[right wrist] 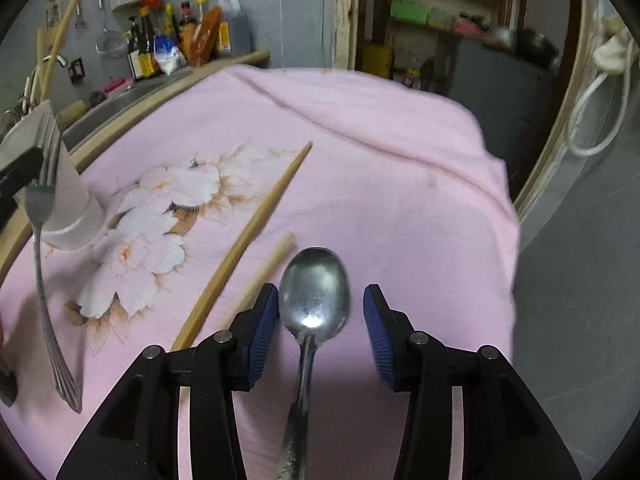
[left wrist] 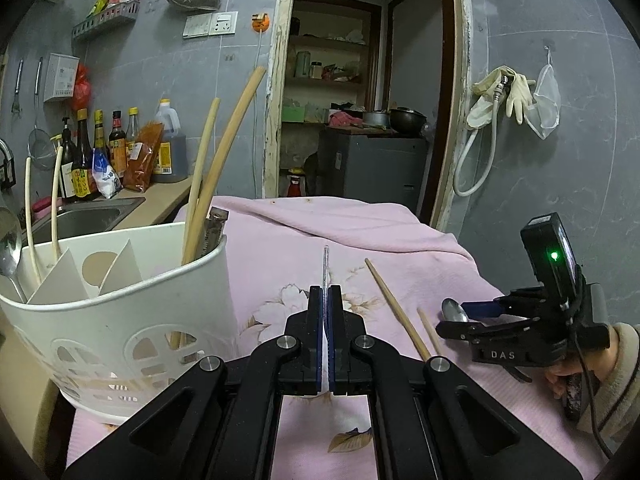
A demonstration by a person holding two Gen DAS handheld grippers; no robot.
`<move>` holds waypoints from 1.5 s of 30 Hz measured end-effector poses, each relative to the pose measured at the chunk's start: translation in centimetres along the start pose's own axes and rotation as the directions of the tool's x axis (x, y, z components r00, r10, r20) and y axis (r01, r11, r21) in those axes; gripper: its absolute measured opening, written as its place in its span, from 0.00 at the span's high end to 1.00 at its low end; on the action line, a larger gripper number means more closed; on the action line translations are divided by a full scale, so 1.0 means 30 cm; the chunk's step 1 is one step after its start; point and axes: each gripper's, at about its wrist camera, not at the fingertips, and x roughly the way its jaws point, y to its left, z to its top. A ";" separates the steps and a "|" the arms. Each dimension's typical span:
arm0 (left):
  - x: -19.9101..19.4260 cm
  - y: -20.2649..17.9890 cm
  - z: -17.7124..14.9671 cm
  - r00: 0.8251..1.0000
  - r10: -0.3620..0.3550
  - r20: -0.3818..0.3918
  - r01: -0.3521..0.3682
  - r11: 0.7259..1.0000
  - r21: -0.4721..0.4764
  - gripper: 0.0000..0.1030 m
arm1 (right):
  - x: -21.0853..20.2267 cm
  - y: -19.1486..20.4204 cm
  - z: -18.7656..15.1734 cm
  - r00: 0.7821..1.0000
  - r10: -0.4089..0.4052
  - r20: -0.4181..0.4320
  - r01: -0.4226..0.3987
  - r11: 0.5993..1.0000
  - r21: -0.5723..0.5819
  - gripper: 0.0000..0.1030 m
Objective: Organize utensils
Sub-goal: 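Lift the fork with the left tool while the right tool lifts the spoon, then carry the fork and spoon to the white caddy and lower them inside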
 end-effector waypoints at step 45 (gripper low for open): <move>-0.538 0.397 0.296 0.835 0.385 0.394 -0.329 0.922 -0.204 1.00 | -0.548 0.524 0.318 0.455 0.278 0.846 -0.268 0.949 -0.168 0.70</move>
